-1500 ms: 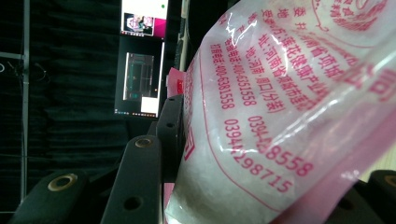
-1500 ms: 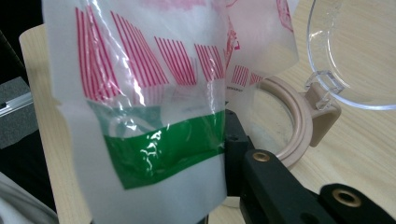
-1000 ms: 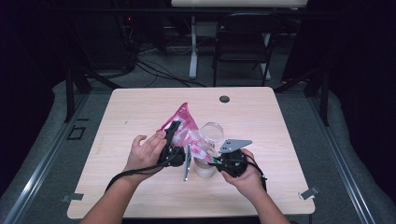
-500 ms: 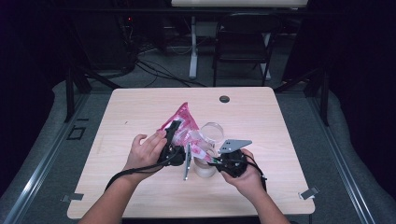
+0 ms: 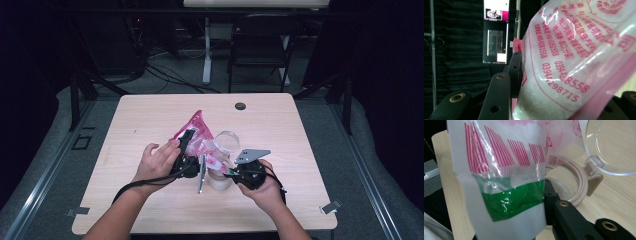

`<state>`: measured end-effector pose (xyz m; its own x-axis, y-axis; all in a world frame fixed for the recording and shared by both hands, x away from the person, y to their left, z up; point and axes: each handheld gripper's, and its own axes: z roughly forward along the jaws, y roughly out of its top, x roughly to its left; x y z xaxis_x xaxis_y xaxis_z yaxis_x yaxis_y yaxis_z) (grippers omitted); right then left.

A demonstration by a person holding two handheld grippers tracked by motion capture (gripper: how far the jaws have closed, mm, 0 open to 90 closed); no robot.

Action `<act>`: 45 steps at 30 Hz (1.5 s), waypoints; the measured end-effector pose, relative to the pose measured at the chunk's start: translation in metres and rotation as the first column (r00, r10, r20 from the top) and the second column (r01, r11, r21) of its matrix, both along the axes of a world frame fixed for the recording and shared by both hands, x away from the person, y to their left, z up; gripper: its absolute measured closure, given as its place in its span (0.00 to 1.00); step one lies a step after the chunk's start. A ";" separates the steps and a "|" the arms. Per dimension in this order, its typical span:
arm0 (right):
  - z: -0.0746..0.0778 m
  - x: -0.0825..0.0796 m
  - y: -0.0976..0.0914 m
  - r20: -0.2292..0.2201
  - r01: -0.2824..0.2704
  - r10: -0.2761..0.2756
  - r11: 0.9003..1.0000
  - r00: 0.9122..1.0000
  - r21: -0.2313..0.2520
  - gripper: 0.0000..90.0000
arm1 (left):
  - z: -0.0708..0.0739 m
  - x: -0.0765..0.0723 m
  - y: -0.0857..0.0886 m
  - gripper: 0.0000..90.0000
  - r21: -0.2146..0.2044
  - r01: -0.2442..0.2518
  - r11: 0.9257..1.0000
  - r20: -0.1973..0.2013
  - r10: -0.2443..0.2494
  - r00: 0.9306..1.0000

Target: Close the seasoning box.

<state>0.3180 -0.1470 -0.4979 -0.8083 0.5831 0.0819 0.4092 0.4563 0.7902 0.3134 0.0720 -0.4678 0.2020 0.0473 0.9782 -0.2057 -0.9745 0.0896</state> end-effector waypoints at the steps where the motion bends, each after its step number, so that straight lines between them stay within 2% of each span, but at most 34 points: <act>1: 0.000 0.000 0.000 0.000 0.000 0.000 1.000 1.000 -0.005 1.00 | 0.000 0.000 0.000 0.71 0.008 -0.006 1.000 -0.006 0.006 1.000; 7: 0.000 0.000 0.000 -0.002 -0.007 0.007 1.000 1.000 -0.015 1.00 | 0.002 0.002 0.003 0.71 0.029 0.002 1.000 -0.030 -0.001 1.000; 11: 0.000 0.000 0.001 -0.002 -0.008 0.008 1.000 1.000 -0.016 1.00 | 0.002 0.002 0.002 0.72 0.051 0.006 0.999 -0.030 -0.005 1.000; 15: 0.000 0.000 0.000 -0.004 -0.010 0.009 1.000 1.000 -0.017 1.00 | 0.003 0.003 0.001 0.71 0.055 0.015 0.998 -0.021 -0.014 1.000; 25: 0.000 0.000 -0.001 -0.003 -0.007 0.007 1.000 1.000 -0.014 1.00 | 0.005 0.003 -0.001 0.71 0.086 0.010 0.996 -0.038 -0.006 0.999; 27: 0.000 0.000 -0.001 -0.003 -0.007 0.007 1.000 1.000 -0.016 1.00 | 0.005 0.004 -0.001 0.71 0.085 0.020 0.996 -0.031 -0.017 0.999; 30: 0.000 0.000 -0.001 -0.003 -0.007 0.007 1.000 1.000 -0.015 1.00 | 0.005 0.005 0.000 0.71 0.086 0.011 0.996 -0.055 -0.007 0.998; 33: 0.000 0.000 -0.001 -0.003 -0.009 0.009 1.000 1.000 -0.018 1.00 | 0.005 0.005 0.000 0.71 0.104 0.019 0.994 -0.052 -0.013 0.999; 36: 0.000 0.000 -0.001 -0.003 -0.009 0.009 1.000 1.000 -0.018 1.00 | 0.004 0.005 0.002 0.71 0.094 0.026 0.995 -0.057 -0.020 0.998; 45: 0.001 -0.001 0.000 -0.001 -0.012 0.012 1.000 1.000 -0.027 1.00 | 0.005 0.005 0.002 0.73 0.110 0.029 0.994 -0.070 -0.021 0.997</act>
<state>0.3174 -0.1475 -0.4972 -0.8152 0.5753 0.0668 0.4039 0.4819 0.7776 0.3186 0.0744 -0.4623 0.2685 -0.0666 0.9610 -0.2270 -0.9739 -0.0041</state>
